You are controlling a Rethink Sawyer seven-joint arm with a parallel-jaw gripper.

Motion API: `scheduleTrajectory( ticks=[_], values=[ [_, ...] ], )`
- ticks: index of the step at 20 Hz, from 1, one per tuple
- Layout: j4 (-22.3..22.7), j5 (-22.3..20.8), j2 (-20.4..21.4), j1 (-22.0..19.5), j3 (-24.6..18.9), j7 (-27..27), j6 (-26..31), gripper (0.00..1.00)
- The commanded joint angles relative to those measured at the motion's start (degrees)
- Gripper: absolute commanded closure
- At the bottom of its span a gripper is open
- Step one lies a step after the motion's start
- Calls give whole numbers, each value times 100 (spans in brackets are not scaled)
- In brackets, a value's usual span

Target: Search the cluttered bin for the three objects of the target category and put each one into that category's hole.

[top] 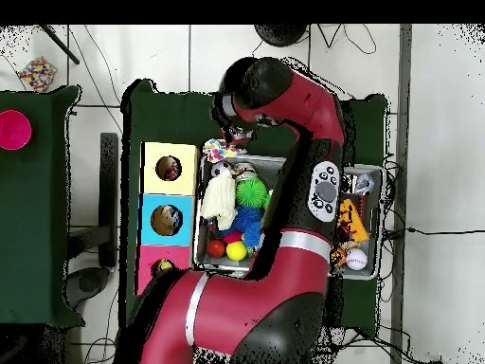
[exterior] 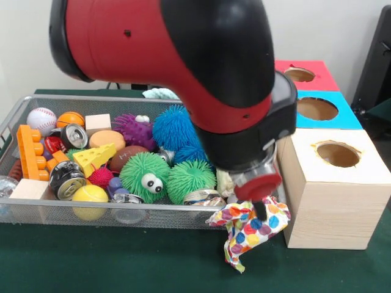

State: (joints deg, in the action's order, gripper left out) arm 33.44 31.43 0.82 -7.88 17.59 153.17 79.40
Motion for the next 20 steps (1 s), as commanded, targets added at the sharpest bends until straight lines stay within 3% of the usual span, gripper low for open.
scheduleTrajectory(
  ticks=[1,7,10,14,20],
  values=[
    [109,-594,-108,-216,-629,-1396,670,0],
    [601,-510,-96,-208,-994,-1133,873,0],
    [875,-423,-90,-196,-1189,-1019,577,0],
    [973,-633,-135,-140,-1111,-816,168,0],
    [1878,-83,183,-272,-1783,-761,-1498,0]
  ],
)
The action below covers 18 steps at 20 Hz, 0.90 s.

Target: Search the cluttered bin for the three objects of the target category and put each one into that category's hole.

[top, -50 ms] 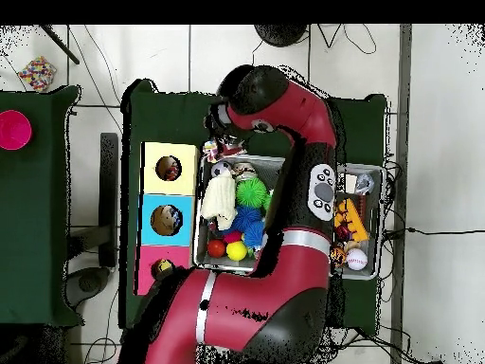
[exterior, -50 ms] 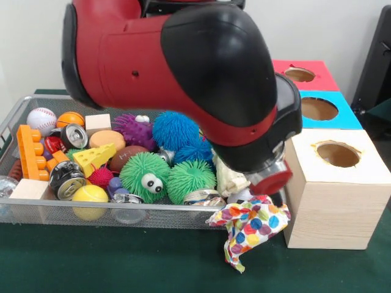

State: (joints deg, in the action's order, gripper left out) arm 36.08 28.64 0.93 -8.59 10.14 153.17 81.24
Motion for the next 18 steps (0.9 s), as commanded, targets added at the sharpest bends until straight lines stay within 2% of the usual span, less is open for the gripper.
scheduleTrajectory(
  ticks=[1,6,10,12,15,18],
  values=[
    [1662,197,201,-207,-1058,-714,-1807,0],
    [1676,49,60,-340,-1283,-831,-2299,0],
    [1996,-73,216,-350,-1396,-577,-3589,0],
    [2140,-108,319,-341,-1424,-442,-3992,0],
    [2100,-233,333,-309,-1350,-428,-3874,0],
    [2041,-342,388,-180,-1078,-161,-3436,0]
  ],
)
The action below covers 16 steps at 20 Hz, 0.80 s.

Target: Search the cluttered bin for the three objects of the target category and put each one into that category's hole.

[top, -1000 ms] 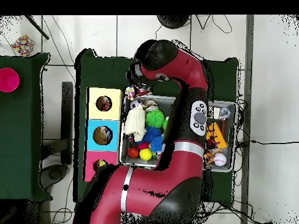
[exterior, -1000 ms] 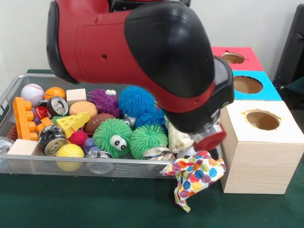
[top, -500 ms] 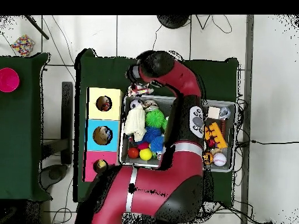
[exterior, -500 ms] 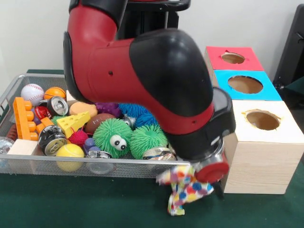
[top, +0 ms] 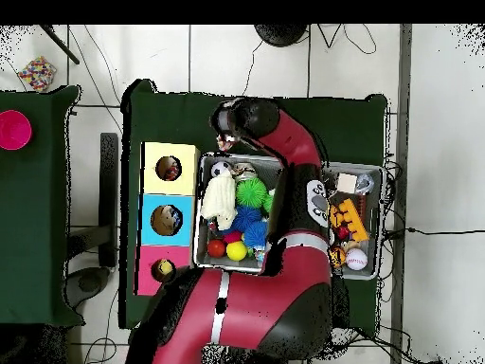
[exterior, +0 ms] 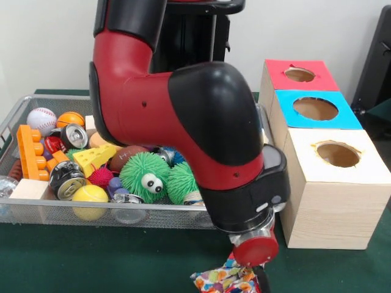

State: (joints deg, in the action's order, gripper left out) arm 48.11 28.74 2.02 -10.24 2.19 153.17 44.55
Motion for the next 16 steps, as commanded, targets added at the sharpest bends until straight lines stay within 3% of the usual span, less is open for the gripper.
scheduleTrajectory(
  ticks=[1,3,6,16],
  values=[
    [799,-413,327,30,-146,-75,546,0],
    [654,-599,388,72,74,-40,1189,0],
    [452,-746,335,106,232,86,1446,0],
    [323,-957,437,14,226,142,1693,0]
  ],
)
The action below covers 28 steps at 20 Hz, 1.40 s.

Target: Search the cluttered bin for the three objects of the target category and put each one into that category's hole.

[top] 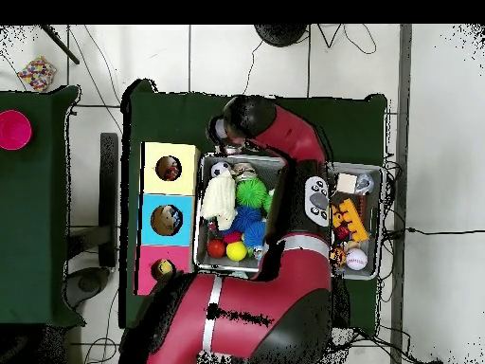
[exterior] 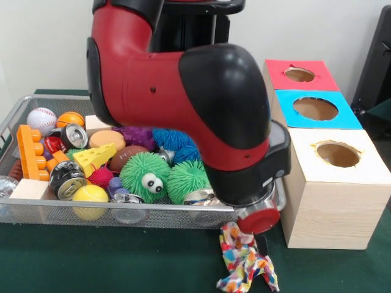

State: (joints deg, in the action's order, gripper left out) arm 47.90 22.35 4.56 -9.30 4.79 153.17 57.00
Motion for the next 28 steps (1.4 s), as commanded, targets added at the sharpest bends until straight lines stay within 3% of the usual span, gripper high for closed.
scheduleTrajectory(
  ticks=[1,7,14,17,21,23,28],
  values=[
    [297,-381,146,-71,13,125,364,0],
    [-111,-1020,-127,104,711,333,-435,0],
    [-13,-1015,-148,187,770,686,-918,0],
    [-138,-1098,-207,211,898,647,-848,0],
    [-29,-979,-305,198,732,633,-985,0],
    [196,-724,-270,88,302,408,-889,0],
    [167,-513,-268,-367,-671,-969,-419,0]
  ],
)
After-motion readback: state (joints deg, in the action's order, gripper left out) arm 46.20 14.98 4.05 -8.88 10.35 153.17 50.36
